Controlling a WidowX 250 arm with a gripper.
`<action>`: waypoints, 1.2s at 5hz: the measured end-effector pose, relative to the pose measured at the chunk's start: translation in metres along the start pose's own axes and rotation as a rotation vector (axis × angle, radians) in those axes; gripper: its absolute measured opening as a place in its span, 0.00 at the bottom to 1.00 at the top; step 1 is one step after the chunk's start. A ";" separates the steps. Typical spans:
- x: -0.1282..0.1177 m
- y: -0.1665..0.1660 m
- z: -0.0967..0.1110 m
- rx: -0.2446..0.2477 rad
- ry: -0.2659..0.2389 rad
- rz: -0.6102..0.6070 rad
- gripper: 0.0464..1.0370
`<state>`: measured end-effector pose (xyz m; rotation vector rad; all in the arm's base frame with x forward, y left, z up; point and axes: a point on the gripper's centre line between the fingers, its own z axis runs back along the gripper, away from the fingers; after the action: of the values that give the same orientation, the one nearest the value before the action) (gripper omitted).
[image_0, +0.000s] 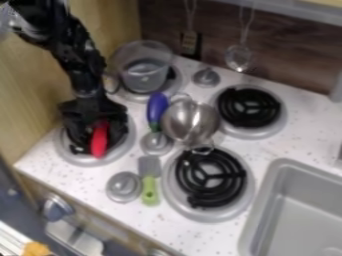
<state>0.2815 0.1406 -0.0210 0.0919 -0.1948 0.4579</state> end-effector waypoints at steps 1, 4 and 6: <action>0.007 -0.002 -0.004 -0.011 -0.013 -0.005 0.96; 0.009 -0.003 -0.006 -0.006 -0.001 -0.005 0.35; 0.003 -0.006 -0.003 0.023 0.046 -0.027 0.31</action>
<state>0.2868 0.1371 -0.0235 0.1060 -0.1435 0.4348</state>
